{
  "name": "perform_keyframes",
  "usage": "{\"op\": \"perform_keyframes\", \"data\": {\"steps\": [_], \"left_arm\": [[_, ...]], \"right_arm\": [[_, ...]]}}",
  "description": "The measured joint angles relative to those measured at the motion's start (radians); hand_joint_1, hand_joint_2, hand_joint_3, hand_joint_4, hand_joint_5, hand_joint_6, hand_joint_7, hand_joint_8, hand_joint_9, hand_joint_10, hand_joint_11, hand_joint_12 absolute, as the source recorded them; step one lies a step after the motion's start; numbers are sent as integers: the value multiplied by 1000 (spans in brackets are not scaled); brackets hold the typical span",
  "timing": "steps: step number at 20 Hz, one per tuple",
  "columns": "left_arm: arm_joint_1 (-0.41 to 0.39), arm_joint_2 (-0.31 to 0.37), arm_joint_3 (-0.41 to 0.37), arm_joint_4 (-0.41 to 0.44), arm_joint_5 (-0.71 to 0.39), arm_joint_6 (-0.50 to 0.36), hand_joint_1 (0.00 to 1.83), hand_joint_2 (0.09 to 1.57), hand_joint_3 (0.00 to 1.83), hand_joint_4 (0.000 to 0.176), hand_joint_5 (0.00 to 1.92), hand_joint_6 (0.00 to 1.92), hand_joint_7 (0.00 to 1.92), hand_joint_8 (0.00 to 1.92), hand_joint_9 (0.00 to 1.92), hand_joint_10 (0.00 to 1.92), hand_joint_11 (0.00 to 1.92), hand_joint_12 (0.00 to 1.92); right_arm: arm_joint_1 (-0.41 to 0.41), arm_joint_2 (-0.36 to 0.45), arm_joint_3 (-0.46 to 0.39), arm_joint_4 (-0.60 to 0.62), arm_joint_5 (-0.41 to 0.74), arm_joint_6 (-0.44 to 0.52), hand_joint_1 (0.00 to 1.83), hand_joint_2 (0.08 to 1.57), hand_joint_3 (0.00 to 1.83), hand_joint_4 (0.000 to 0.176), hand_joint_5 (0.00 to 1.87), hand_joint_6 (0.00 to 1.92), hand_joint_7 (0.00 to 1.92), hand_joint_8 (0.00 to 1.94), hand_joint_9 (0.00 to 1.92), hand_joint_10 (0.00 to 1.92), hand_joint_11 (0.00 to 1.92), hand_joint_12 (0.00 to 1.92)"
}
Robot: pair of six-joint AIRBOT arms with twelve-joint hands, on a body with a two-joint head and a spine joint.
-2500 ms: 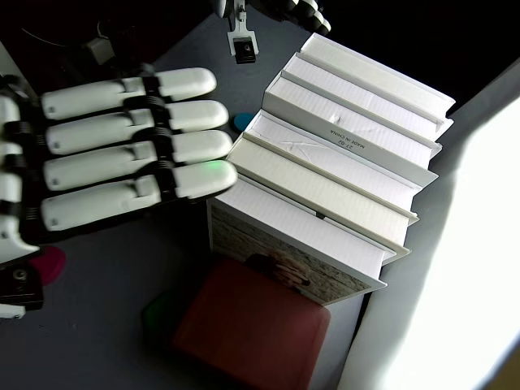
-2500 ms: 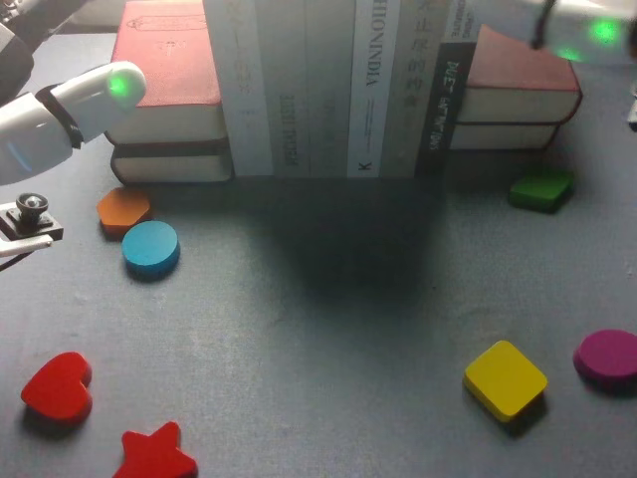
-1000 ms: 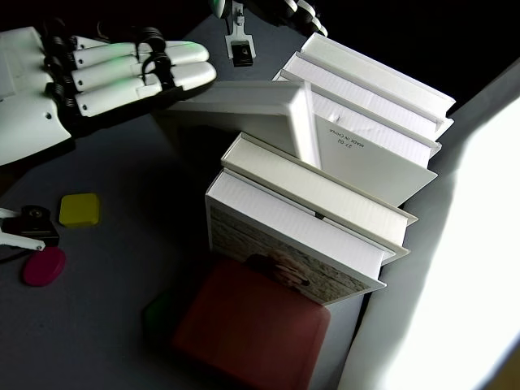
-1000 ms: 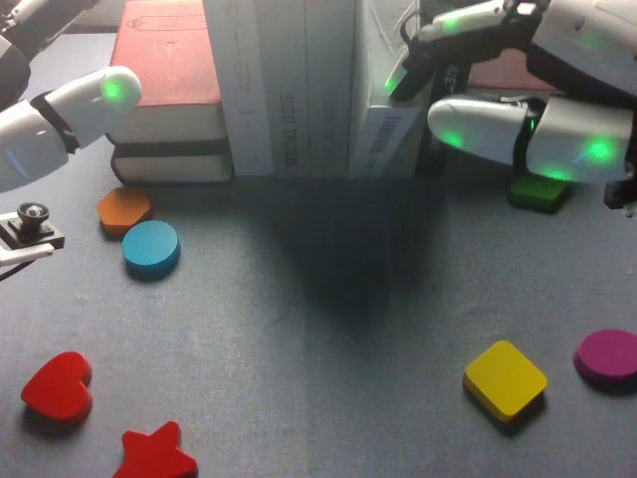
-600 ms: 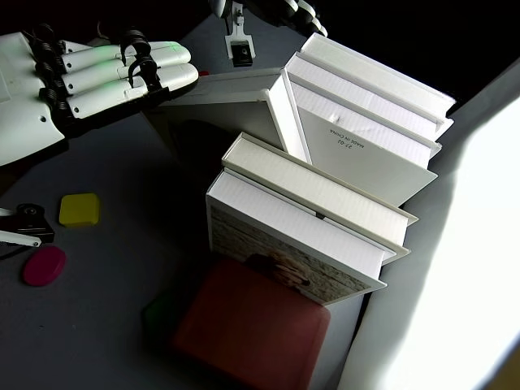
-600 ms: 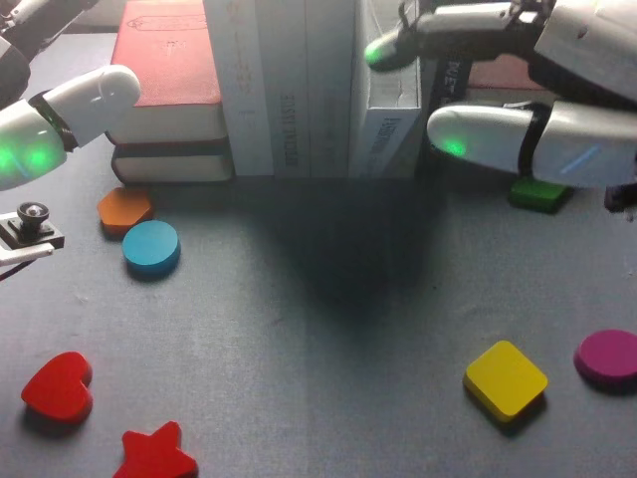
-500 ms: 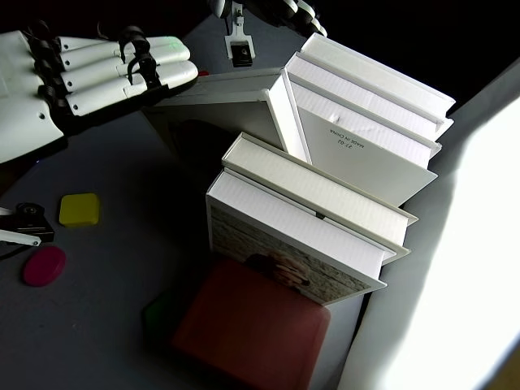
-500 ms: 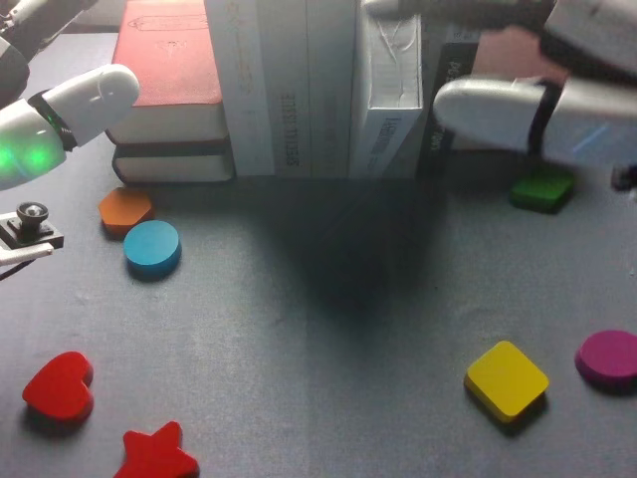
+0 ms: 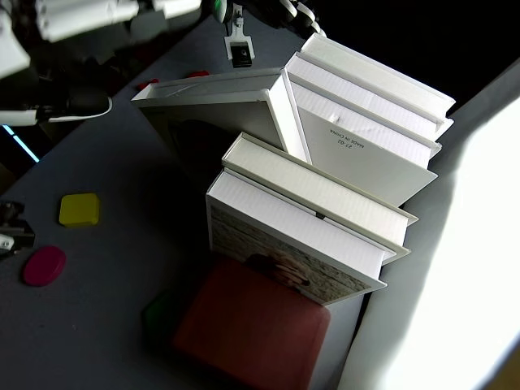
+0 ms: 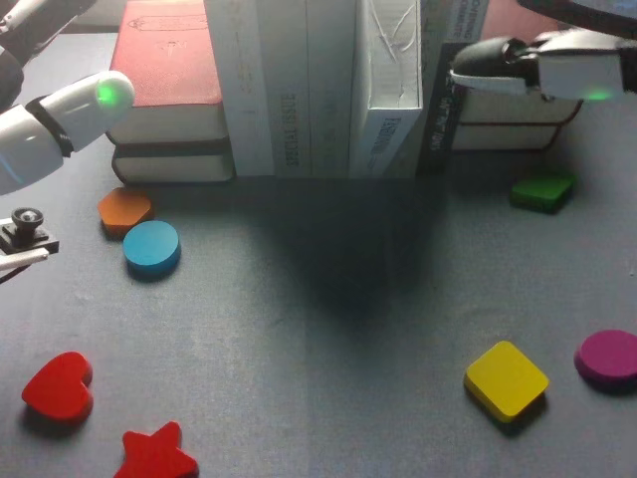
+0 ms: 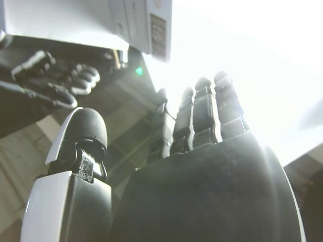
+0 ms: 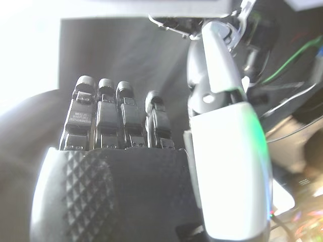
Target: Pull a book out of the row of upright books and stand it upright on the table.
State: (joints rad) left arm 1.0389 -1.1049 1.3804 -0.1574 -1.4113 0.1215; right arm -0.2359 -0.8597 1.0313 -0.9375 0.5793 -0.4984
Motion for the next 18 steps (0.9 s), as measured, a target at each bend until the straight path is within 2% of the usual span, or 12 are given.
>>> {"op": "perform_keyframes", "data": {"steps": [1,4,5,6,8,11,12,13,15,16,17,18], "left_arm": [[0,0,0,3,1,0,363,1399,1,26,171,6,0,0,0,0,0,0],[0,0,0,2,0,0,350,1403,2,26,170,4,0,0,0,0,0,0],[1,0,0,2,0,0,331,1405,3,25,172,4,0,0,0,0,0,0],[1,0,0,2,0,0,308,1404,2,36,164,0,0,0,0,0,0,0],[1,0,0,-4,1,0,335,1403,0,36,160,0,0,0,0,0,0,0],[1,-3,0,-2,1,0,338,1400,0,32,161,0,0,0,0,0,0,0],[3,-3,0,-2,1,0,333,1402,0,8,122,0,0,0,0,0,0,0],[3,-3,0,-3,1,0,326,1405,1,13,144,13,0,0,0,0,0,0],[3,-3,0,-6,1,-4,324,1405,1,13,150,15,0,0,0,0,0,0],[4,-3,0,-7,1,-4,333,1406,1,22,158,14,0,0,0,0,0,0],[5,-3,0,-7,0,-5,346,1400,0,29,159,9,0,0,0,0,0,0],[7,-4,0,-8,0,-6,346,1400,0,29,159,9,0,0,0,0,0,0]], "right_arm": [[30,0,-13,-73,-34,23,1292,1058,0,139,0,0,0,0,0,0,0,0],[89,-3,-37,-370,-122,163,1255,1070,0,153,0,0,0,0,0,0,0,0],[128,-3,-37,-532,-137,271,1129,1092,0,115,0,0,0,0,0,0,0,0],[150,-3,-39,-604,-143,318,1117,1090,0,80,0,0,0,0,0,0,0,0],[207,-23,-39,-811,-151,467,1234,957,0,48,0,0,0,0,0,0,21,40],[203,-80,-41,-1037,-135,595,1160,1010,0,47,0,0,0,0,0,0,0,0],[203,-94,-43,-1076,-130,620,1231,942,0,59,0,0,0,0,0,0,0,147],[203,-116,-43,-1136,-127,676,1217,937,3,55,0,0,0,0,0,0,0,462],[197,-147,-23,-1220,-119,742,1211,943,5,53,0,0,0,0,0,0,0,458],[187,-162,-9,-1268,-122,780,1244,949,3,24,137,32,76,9,92,26,0,813],[171,-182,7,-1316,-121,819,1177,1106,17,0,690,176,648,129,502,223,81,1353],[163,-197,16,-1363,-117,849,1177,1106,17,0,690,176,648,129,502,223,81,1353]]}}
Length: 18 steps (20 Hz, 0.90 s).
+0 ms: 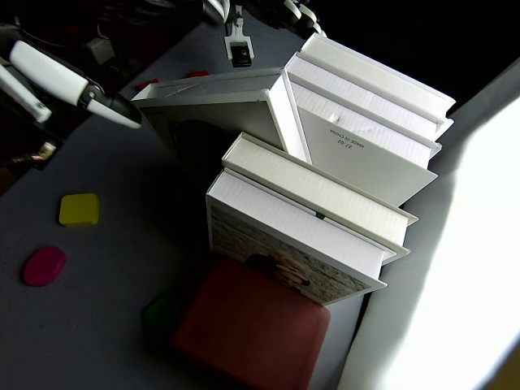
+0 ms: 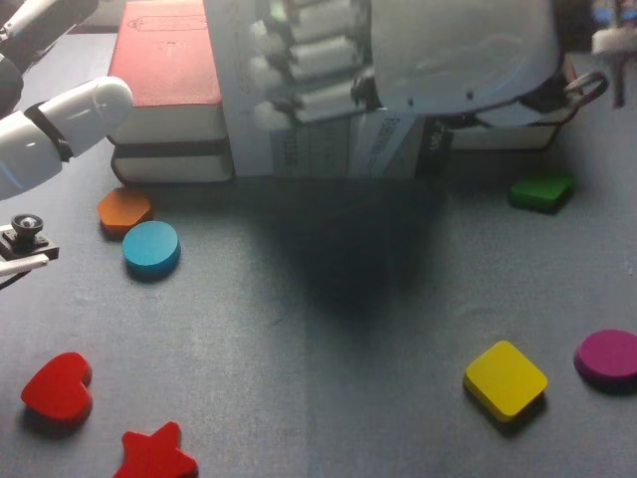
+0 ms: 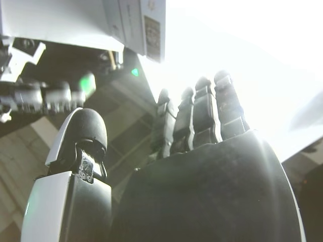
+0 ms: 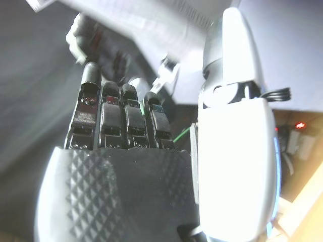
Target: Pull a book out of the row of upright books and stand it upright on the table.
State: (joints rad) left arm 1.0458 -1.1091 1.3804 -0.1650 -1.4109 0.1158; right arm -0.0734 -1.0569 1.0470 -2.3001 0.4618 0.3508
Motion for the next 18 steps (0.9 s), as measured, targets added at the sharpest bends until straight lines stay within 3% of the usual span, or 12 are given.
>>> {"op": "perform_keyframes", "data": {"steps": [1,2,4,5,7,8,12,13,14,15,16,18], "left_arm": [[0,-3,0,-1,0,0,362,1399,0,23,167,10,0,0,0,0,0,0],[0,-4,0,2,1,-1,379,1398,0,25,169,5,0,0,0,0,0,0],[0,-4,0,1,0,-1,393,1400,0,16,175,6,0,0,0,0,0,0],[2,-4,0,-2,-1,-1,391,1400,0,17,179,6,0,0,0,0,0,0],[6,-4,0,-8,0,-1,405,1396,0,17,189,8,0,0,0,0,0,0],[5,-4,0,-6,-3,-1,342,1400,1,23,183,2,0,0,0,0,0,0],[11,-4,0,-17,-13,-1,316,1397,0,33,181,1,0,0,0,0,0,0],[14,-4,0,-16,-16,-1,303,1400,2,24,180,0,0,0,0,0,0,0],[19,-4,0,-17,-17,-1,303,1400,2,24,180,0,0,0,0,0,0,0],[21,-6,0,-23,-17,-1,335,1375,0,67,200,7,6,2,0,0,0,0],[21,-10,0,-32,-18,-1,344,1368,0,85,209,6,14,2,0,0,0,0],[21,-10,0,-31,-16,-1,356,1370,0,76,216,6,13,1,0,0,0,0]], "right_arm": [[-6,-12,5,-33,2,16,1265,1308,10,0,604,1113,603,1435,394,1570,29,1807],[-7,-26,6,-74,9,44,1185,1278,0,0,762,1118,661,1747,524,1867,451,1916],[-6,-33,-2,-87,21,40,1178,1282,0,0,736,1162,668,1774,548,1910,497,1920],[-6,-30,-14,-93,37,28,1192,1266,0,0,793,1081,675,1761,624,1919,539,1921],[-5,-25,-24,-90,56,21,1197,1252,0,0,820,1034,695,1728,583,1895,456,1921],[-3,-20,-28,-91,63,21,1229,1197,0,0,940,847,801,1568,669,1908,481,1921],[31,29,-73,-41,114,-11,1253,1142,0,0,1065,638,895,1425,714,1831,481,1921],[33,38,-85,-21,127,-24,1219,1202,18,0,803,1067,850,1511,673,1870,518,1921],[34,48,-95,-2,148,-36,1219,1202,18,0,803,1067,850,1511,673,1870,518,1921],[34,56,-100,7,165,-39,1170,1265,62,0,642,1327,739,1701,661,1911,563,1921],[45,64,-105,12,191,-39,1135,1299,70,0,592,1403,667,1769,415,1913,136,1921],[69,84,-114,47,217,-43,1158,1329,7,0,611,1292,635,1843,571,1920,328,1921]]}}
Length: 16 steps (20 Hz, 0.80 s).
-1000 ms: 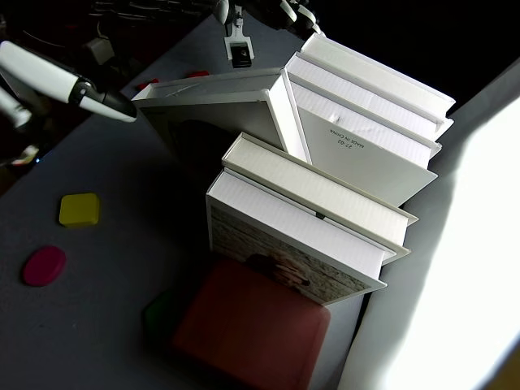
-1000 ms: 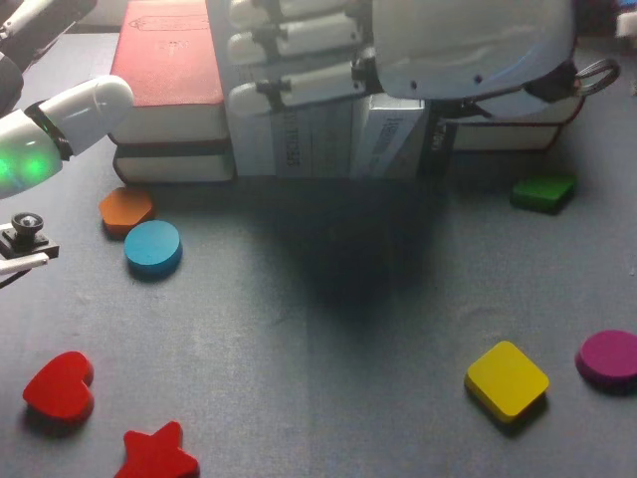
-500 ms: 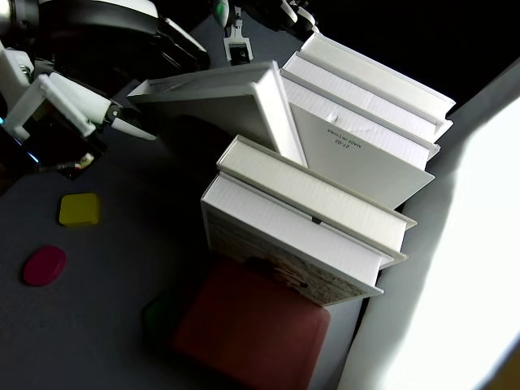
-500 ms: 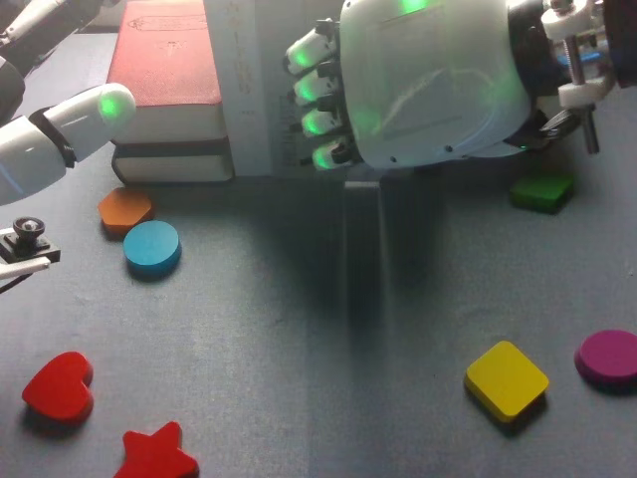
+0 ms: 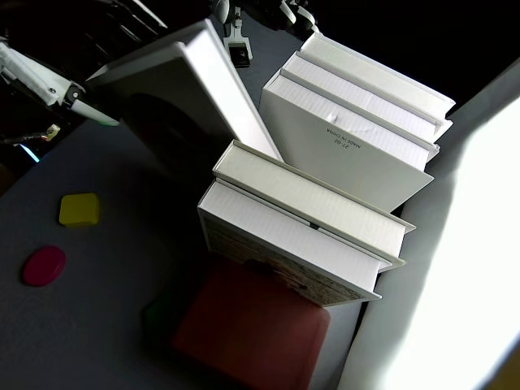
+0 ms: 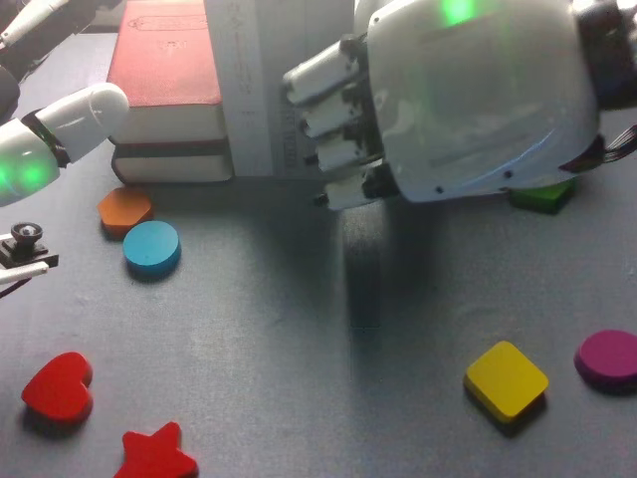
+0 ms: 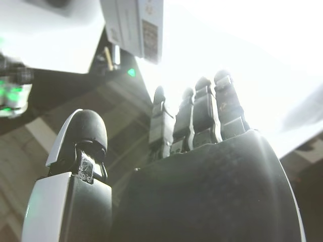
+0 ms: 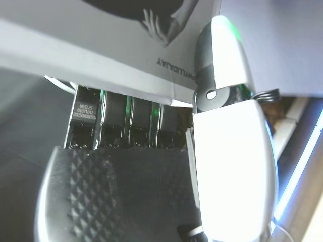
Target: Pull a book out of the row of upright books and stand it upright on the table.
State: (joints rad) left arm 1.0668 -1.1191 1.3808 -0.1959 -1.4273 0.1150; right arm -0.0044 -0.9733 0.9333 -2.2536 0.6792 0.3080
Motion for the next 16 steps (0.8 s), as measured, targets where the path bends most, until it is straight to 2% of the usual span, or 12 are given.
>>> {"op": "perform_keyframes", "data": {"steps": [1,2,3,5,6,8,9,11,13,16], "left_arm": [[0,0,0,1,-2,0,359,1372,0,66,224,9,24,5,0,0,0,0],[0,0,0,2,-1,0,360,1372,0,68,229,11,30,8,0,0,0,0],[0,0,0,2,-1,0,381,1369,0,68,236,12,38,8,0,0,0,0],[0,0,0,-1,-1,0,386,1371,0,69,231,8,35,5,0,0,0,0],[0,0,0,0,-2,0,403,1374,0,57,237,9,42,6,0,0,0,0],[0,0,0,0,-2,0,420,1369,0,56,241,8,46,5,0,0,0,0],[0,0,0,0,-1,0,415,1370,0,62,238,6,44,3,0,0,0,0],[0,0,0,-1,-1,0,412,1368,0,55,241,6,45,2,0,0,0,0],[0,0,0,-2,-1,0,397,1370,0,68,233,2,37,0,0,0,0,0],[0,0,0,-3,-2,0,371,1372,1,71,218,0,20,0,0,0,0,0]], "right_arm": [[7,9,-6,14,7,-8,1696,1284,43,0,632,1795,1030,1921,1248,1921,1252,1921],[17,18,-13,33,27,-13,1229,1308,73,0,641,1481,641,1889,718,1921,806,1921],[27,23,-19,33,51,-15,1132,1333,47,0,638,1420,556,1887,547,1921,611,1921],[33,35,-24,74,88,-16,1108,1348,23,0,636,1407,534,1888,493,1921,546,1921],[39,38,-28,77,103,-17,1107,1349,21,0,636,1407,534,1888,492,1921,544,1921],[39,44,-29,116,118,-18,1107,1350,19,0,635,1407,533,1888,493,1921,543,1921],[40,48,-30,119,128,-18,1106,1350,18,0,635,1407,533,1888,493,1921,543,1921],[39,58,-30,130,142,-16,1106,1351,17,0,635,1407,533,1888,493,1921,542,1921],[40,71,-30,158,153,-3,1106,1351,16,0,635,1407,533,1888,494,1921,542,1921],[46,89,-30,171,186,21,1106,1352,14,0,635,1407,533,1888,494,1921,542,1921]]}}
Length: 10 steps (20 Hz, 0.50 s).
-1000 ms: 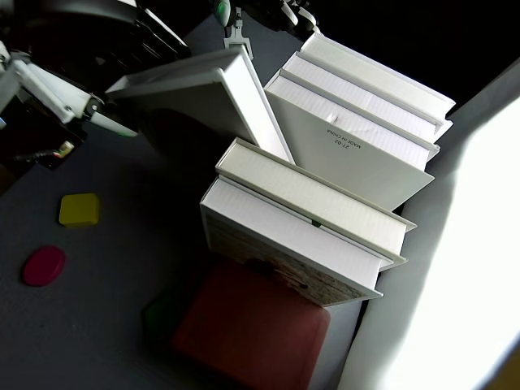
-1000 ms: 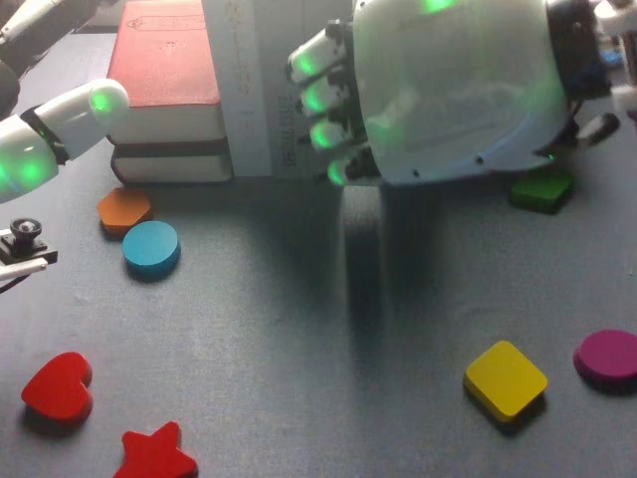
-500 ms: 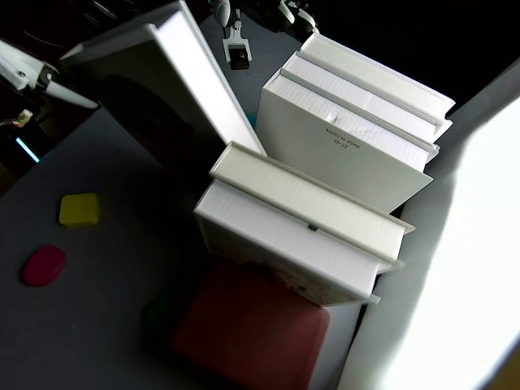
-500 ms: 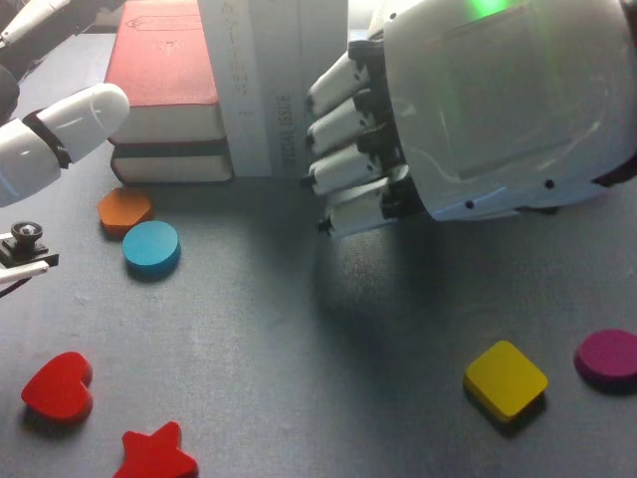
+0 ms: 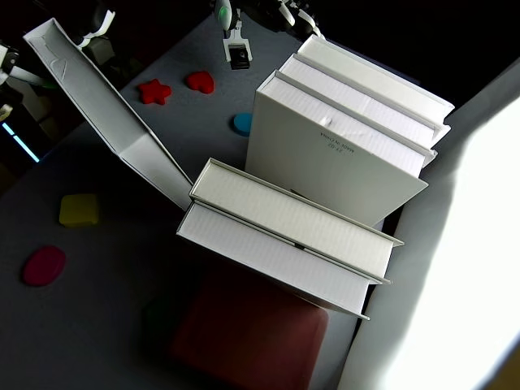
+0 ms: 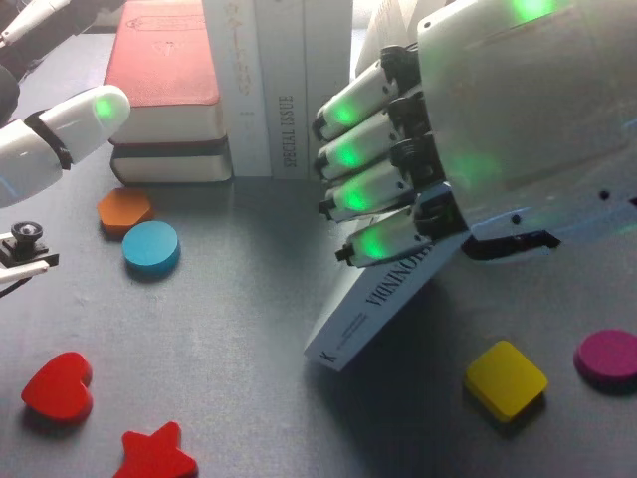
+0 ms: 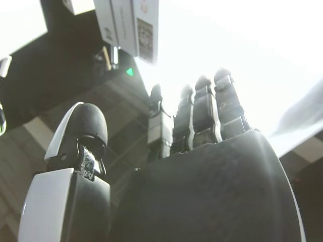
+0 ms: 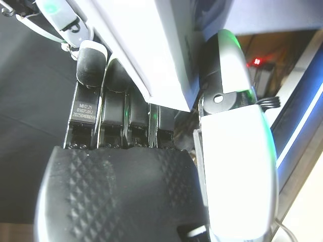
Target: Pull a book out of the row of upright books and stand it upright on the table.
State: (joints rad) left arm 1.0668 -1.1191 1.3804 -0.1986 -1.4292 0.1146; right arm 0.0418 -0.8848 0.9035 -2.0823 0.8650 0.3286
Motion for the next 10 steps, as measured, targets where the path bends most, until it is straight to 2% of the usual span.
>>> {"op": "perform_keyframes", "data": {"steps": [2,3,4,5,7,8,10], "left_arm": [[0,0,0,-5,0,0,408,1363,0,66,227,4,26,2,0,0,0,0],[0,0,0,-8,0,1,389,1362,0,67,217,2,17,1,0,0,0,0],[0,0,0,-7,0,0,423,1363,0,56,224,4,21,2,0,0,0,0],[0,0,0,-3,0,1,405,1370,2,57,189,1,3,0,0,0,0,0],[0,0,0,-4,2,0,365,1344,0,95,147,0,0,0,0,0,0,0],[0,0,0,-6,1,1,340,1347,0,106,144,1,0,0,0,0,0,0],[0,0,0,-5,2,1,398,1378,6,87,144,8,0,0,0,0,0,0]], "right_arm": [[11,16,8,15,11,45,1107,1353,13,0,635,1407,533,1888,494,1921,541,1921],[17,11,33,14,18,88,1106,1353,13,0,635,1407,533,1888,494,1921,541,1921],[20,3,58,17,14,121,1106,1353,12,0,635,1407,533,1888,494,1921,541,1921],[29,-4,80,3,9,150,1106,1354,12,0,635,1407,533,1889,494,1921,541,1921],[42,-24,125,-11,-20,197,1106,1354,11,0,635,1407,533,1888,494,1921,541,1921],[48,-37,146,-11,-30,224,1106,1354,10,0,635,1407,533,1888,494,1921,541,1921],[58,-53,167,-13,-32,252,1106,1355,10,0,635,1407,533,1889,494,1921,541,1921]]}}
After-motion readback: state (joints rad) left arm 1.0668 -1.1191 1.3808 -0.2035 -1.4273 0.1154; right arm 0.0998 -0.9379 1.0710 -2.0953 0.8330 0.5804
